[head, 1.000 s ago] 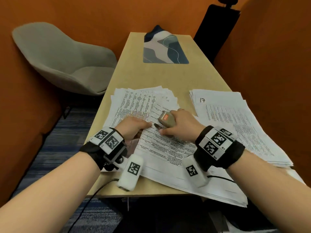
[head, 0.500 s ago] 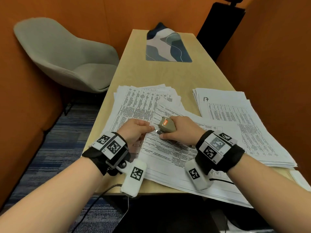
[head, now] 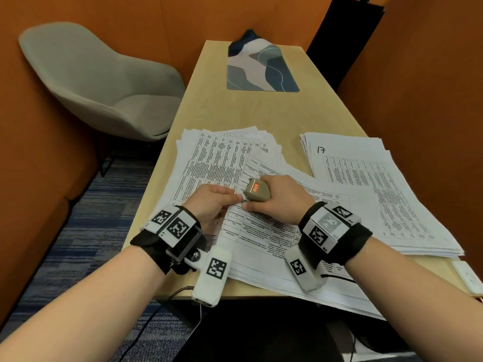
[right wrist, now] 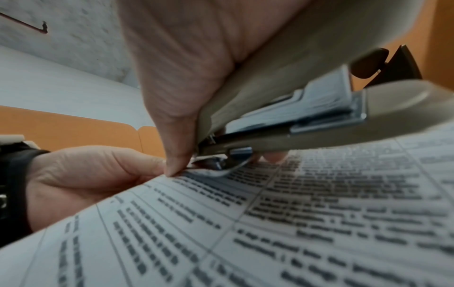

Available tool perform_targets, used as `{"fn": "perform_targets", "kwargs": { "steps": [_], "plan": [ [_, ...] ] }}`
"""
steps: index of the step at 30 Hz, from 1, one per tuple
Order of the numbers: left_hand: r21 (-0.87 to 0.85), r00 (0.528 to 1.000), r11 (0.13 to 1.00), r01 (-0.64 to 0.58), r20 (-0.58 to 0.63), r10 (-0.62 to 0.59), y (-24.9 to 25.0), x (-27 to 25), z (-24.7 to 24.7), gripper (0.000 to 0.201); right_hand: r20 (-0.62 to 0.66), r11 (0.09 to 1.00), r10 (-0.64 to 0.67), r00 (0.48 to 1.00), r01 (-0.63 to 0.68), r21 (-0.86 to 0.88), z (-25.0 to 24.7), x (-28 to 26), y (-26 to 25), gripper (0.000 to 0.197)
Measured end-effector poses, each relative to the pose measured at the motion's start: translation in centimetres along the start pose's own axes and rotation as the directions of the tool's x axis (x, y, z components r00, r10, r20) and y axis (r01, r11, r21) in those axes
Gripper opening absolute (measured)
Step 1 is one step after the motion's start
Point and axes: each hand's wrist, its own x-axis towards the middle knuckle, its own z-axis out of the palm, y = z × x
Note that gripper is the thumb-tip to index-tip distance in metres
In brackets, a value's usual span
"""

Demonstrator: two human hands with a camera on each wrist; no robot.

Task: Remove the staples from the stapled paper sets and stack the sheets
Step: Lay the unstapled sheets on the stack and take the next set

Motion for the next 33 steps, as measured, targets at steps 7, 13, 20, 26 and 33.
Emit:
{"fn": "perform_targets", "kwargs": {
  "steps": [7, 13, 20, 26, 33],
  "plan": [
    [-0.038, 0.997, 0.999, 0.037, -0.06, -0.039, 0.3, 0.0, 0.2, 0.004, -0.091, 0.989, -0.048, 0.995, 0.035, -0.142, -0.3, -0.7, -0.5, 0.041],
    [-0.02, 0.996, 1.0, -0.005, -0.088, 0.003, 0.5, -0.2, 0.5, 0.01, -0.147, 0.943, -0.154, 0.977, 0.101, -0.318, -0.4, -1.4, -0.8, 0.043],
    [-0.046, 0.99, 0.997, 0.059, -0.122, -0.064, 0.4, -0.3, 0.4, 0.011, -0.187, 0.88, -0.285, 0.94, 0.18, -0.439, -0.5, -2.1, -1.6, 0.038],
    [-0.049, 1.0, 0.999, 0.009, -0.005, -0.01, 0.9, -0.8, 0.1, 0.009, -0.149, 0.998, 0.015, 0.989, -0.022, -0.05, -0.5, -1.0, -1.1, 0.039],
    [0.202, 0.998, 0.977, -0.069, 0.004, 0.07, 0.9, -1.0, -0.1, 0.043, 0.041, 0.968, 0.161, 0.986, -0.166, 0.187, -0.8, 0.5, -0.5, 0.037]
  ]
}}
